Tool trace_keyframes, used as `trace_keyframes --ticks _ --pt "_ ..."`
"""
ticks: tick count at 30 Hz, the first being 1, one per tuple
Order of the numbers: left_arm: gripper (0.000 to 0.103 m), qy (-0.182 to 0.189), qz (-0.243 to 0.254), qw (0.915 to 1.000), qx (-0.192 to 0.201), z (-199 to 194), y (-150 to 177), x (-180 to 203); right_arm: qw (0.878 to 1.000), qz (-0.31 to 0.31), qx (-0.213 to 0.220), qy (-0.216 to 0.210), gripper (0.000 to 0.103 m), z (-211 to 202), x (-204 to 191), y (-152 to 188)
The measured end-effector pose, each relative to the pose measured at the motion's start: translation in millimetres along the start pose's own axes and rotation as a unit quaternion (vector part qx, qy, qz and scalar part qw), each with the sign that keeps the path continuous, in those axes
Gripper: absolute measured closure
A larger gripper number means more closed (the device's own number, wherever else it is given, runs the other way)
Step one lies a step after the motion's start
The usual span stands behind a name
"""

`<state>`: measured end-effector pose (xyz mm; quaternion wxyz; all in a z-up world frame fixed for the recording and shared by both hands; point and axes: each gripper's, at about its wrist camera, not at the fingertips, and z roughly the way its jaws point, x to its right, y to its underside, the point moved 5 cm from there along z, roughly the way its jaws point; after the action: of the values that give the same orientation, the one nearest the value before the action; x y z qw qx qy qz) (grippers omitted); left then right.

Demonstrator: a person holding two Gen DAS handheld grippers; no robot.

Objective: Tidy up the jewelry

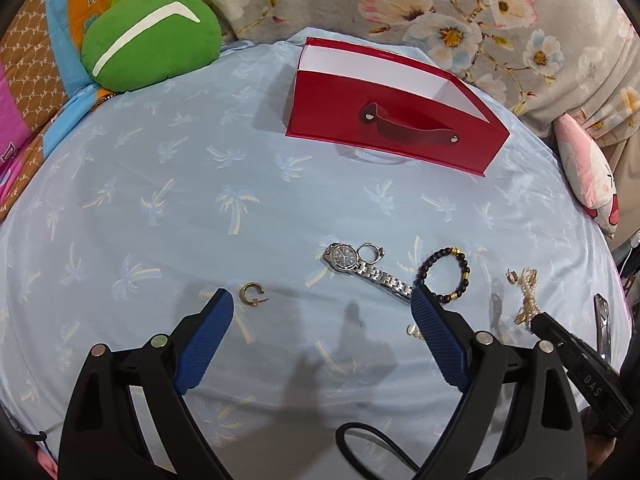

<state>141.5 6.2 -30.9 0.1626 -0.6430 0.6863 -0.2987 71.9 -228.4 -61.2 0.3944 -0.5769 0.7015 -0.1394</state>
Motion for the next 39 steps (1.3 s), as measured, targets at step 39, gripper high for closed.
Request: trace_keyframes --ticks 39 --pt "0.038 0.023 -0.001 0.9951 -0.096 84 -16 20 0.999 0.04 -0.017 0.002 0.098 7 0 10"
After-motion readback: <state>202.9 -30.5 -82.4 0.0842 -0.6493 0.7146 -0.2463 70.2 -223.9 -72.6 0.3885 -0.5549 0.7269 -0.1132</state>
